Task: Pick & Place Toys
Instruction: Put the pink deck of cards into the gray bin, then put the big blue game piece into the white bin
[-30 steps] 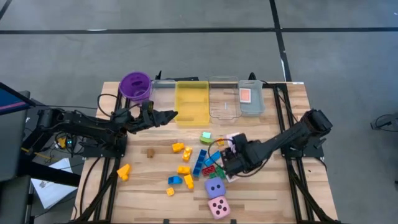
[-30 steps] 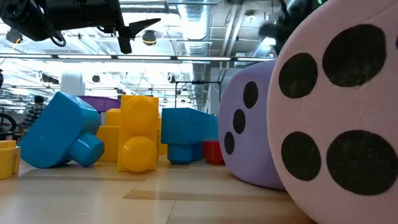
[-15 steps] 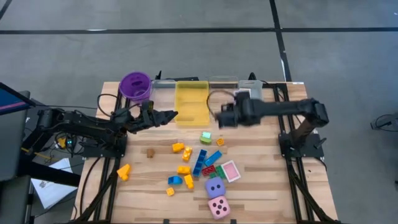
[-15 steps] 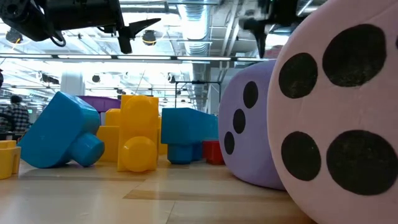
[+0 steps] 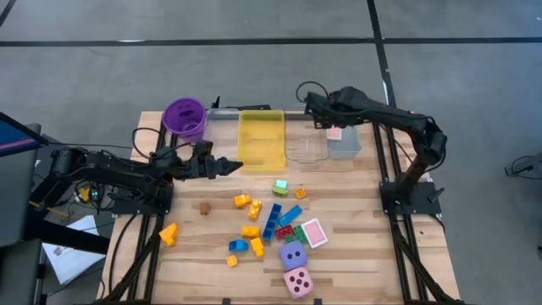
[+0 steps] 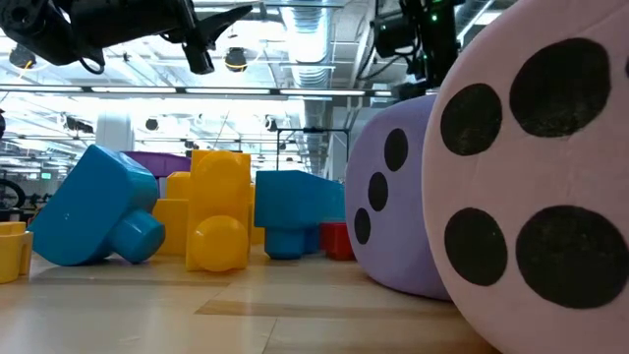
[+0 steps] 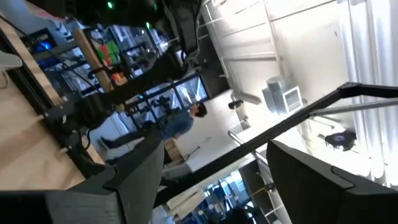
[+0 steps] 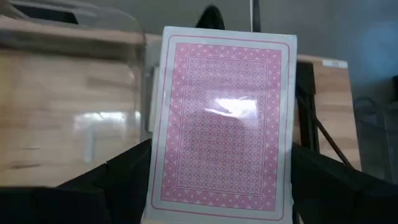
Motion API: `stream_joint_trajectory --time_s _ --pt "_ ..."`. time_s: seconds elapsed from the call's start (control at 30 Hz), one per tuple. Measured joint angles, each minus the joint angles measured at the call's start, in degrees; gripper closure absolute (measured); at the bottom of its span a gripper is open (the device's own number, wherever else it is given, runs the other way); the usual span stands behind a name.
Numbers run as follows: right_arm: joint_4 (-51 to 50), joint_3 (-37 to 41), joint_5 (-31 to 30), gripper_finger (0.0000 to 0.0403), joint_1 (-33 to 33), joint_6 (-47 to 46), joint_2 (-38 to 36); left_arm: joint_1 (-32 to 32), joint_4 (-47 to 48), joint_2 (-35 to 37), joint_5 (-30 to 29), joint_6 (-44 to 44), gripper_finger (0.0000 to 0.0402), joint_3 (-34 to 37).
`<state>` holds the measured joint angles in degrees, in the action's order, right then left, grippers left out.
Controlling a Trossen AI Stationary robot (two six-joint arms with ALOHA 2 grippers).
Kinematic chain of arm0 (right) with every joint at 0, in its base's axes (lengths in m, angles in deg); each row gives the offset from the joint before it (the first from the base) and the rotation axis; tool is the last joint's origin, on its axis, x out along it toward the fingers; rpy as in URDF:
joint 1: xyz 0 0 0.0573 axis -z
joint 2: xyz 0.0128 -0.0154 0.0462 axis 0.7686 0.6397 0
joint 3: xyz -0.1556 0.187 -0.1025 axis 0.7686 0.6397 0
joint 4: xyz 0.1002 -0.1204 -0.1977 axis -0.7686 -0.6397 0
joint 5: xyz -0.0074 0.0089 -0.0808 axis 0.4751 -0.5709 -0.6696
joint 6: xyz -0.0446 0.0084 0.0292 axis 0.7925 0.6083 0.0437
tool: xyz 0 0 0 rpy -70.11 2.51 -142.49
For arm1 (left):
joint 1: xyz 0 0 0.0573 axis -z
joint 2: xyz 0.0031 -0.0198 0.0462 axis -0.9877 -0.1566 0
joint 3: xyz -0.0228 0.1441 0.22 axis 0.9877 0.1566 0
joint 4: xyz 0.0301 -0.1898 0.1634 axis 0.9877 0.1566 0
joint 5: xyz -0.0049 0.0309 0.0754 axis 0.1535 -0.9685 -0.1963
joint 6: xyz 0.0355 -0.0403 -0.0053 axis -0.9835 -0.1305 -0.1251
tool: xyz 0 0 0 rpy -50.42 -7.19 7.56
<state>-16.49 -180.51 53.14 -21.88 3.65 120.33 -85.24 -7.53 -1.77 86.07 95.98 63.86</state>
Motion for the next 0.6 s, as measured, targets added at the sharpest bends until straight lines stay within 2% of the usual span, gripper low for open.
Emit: stream_joint_trajectory --time_s 0.13,0.37,0.47,0.6 --pt "0.0 0.0 0.6 0.0075 2.9 3.5 0.0 0.0 0.0 0.0 0.7 0.0 0.0124 0.0" --pt "-0.4 0.0 1.7 0.0021 4.5 5.3 0.0 0.0 0.2 0.0 0.7 -1.6 0.0124 0.0" --pt "-0.4 0.0 2.0 0.0007 3.7 7.4 0.0 0.0 0.2 0.0 0.7 -3.7 0.0124 0.0" --pt "0.2 0.0 2.0 0.0008 -0.4 8.9 0.0 0.0 0.2 0.0 0.0 -6.0 0.0124 0.0"
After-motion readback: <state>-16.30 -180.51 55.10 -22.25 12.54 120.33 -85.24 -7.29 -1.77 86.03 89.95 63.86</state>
